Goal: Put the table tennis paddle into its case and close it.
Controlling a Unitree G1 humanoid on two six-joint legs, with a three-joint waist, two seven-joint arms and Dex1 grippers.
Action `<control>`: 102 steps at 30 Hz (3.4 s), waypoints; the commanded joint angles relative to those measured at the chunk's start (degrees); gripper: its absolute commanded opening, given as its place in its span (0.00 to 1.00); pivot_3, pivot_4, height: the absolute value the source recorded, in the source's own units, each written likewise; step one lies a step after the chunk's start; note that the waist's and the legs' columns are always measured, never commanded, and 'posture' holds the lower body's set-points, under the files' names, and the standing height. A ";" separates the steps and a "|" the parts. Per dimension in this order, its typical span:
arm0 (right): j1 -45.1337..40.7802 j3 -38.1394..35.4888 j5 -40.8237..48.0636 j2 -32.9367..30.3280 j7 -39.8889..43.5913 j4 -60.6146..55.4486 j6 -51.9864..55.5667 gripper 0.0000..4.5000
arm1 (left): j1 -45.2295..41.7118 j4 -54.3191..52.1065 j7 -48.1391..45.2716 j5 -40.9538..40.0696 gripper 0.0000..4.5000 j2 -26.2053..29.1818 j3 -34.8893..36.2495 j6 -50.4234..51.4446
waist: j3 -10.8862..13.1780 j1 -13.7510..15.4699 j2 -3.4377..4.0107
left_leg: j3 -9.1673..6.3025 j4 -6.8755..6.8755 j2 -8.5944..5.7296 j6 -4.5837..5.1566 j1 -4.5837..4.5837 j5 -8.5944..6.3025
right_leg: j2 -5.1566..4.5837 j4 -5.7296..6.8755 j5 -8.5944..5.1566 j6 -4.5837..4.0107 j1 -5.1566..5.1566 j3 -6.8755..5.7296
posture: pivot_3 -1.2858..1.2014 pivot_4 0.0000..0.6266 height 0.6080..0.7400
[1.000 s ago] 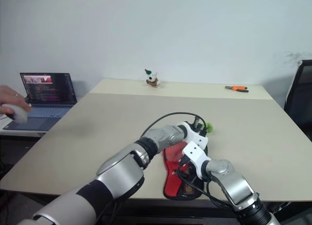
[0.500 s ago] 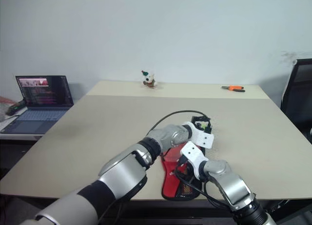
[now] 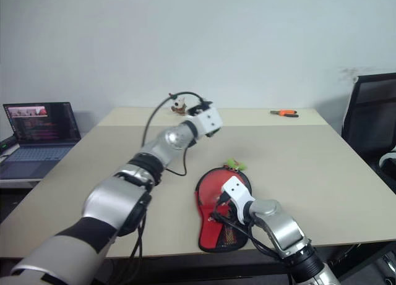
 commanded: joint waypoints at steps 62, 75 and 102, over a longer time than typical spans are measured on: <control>-43.88 -17.60 -4.48 6.17 -15.29 73.06 -33.11 0.31 | 39.39 -44.70 -41.84 -25.04 0.86 0.04 -1.73 29.77 | 0.97 1.38 0.49 | -0.15 -0.01 -0.29 -0.10 -1.54 -0.06 | 0.00 0.32 0.02 -0.64 -1.43 -0.03 | 0.52 0.24 1.00; -43.95 -21.14 -3.44 6.51 -16.11 72.99 -30.93 0.01 | 33.65 -37.66 -42.31 -23.26 0.86 -2.11 -2.29 25.58 | 0.97 1.39 0.49 | -0.14 0.00 -0.30 -0.10 -1.54 -0.06 | 0.00 0.33 0.02 -0.64 -1.43 -0.04 | 0.52 0.24 1.00; -19.17 -22.92 -1.67 -2.12 -17.58 27.11 -5.66 0.01 | 26.08 -10.04 -40.14 -16.94 0.86 -7.71 -4.55 13.47 | 0.82 2.60 0.66 | -0.18 0.06 -0.42 -0.06 -1.52 -0.04 | -0.06 0.31 0.01 -0.61 -1.21 -0.19 | 0.52 0.24 1.00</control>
